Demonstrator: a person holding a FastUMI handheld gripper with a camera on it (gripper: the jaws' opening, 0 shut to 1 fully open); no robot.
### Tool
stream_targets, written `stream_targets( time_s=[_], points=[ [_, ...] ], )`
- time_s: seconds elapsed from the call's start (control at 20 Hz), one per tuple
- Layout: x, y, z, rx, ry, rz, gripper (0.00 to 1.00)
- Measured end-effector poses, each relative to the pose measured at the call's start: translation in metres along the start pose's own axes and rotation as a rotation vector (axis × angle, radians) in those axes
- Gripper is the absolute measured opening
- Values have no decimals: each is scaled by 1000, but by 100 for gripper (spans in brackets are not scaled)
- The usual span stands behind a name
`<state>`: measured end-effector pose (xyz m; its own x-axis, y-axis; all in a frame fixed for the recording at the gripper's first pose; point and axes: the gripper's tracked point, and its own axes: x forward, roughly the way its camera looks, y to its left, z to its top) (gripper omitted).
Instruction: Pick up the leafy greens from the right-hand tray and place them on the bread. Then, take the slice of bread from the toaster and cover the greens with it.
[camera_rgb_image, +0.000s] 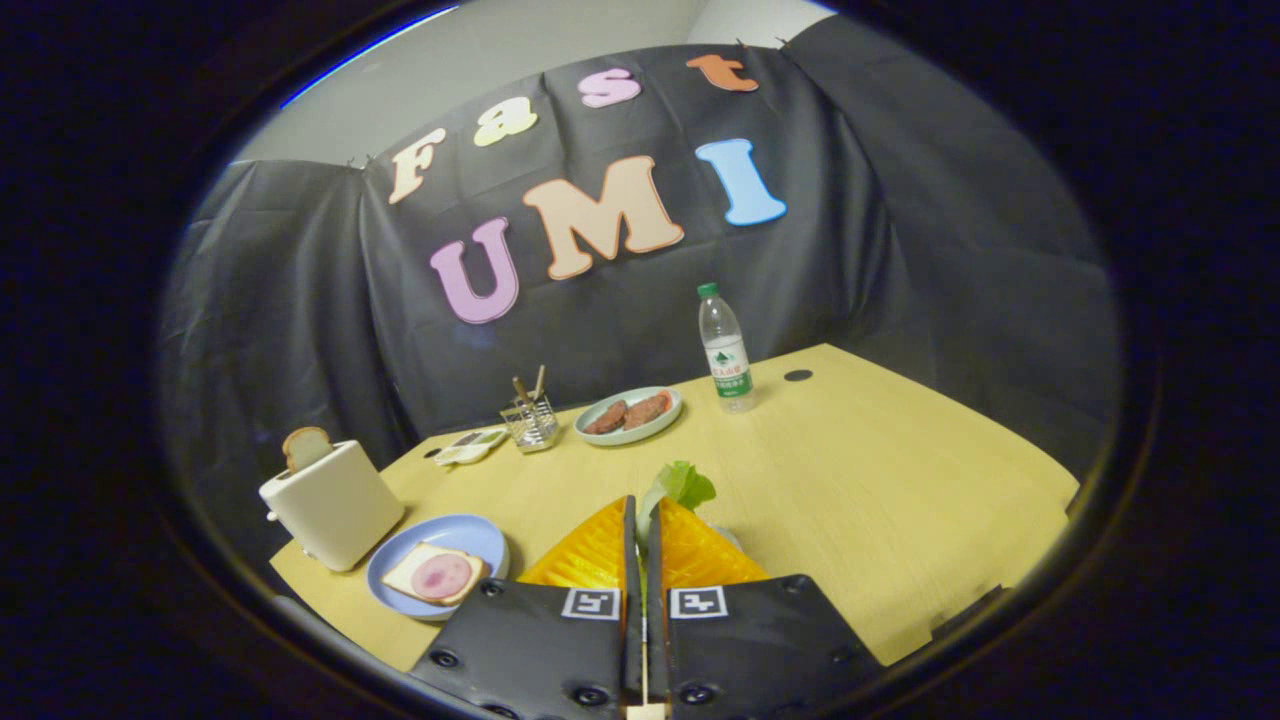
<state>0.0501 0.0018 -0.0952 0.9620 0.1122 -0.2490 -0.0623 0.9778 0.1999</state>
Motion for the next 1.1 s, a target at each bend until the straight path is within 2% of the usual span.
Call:
stream_targets(
  time_s=[0.2, 0.5, 0.9, 1.1],
  points=[
    [-2, 37, 8, -21, -34, 64, 4],
    [1, 114, -4, -44, -15, 209, 4],
    [-1, 233, -36, -17, 54, 440, 4],
    [8, 275, -63, -5, 111, 491, 5]
  ],
)
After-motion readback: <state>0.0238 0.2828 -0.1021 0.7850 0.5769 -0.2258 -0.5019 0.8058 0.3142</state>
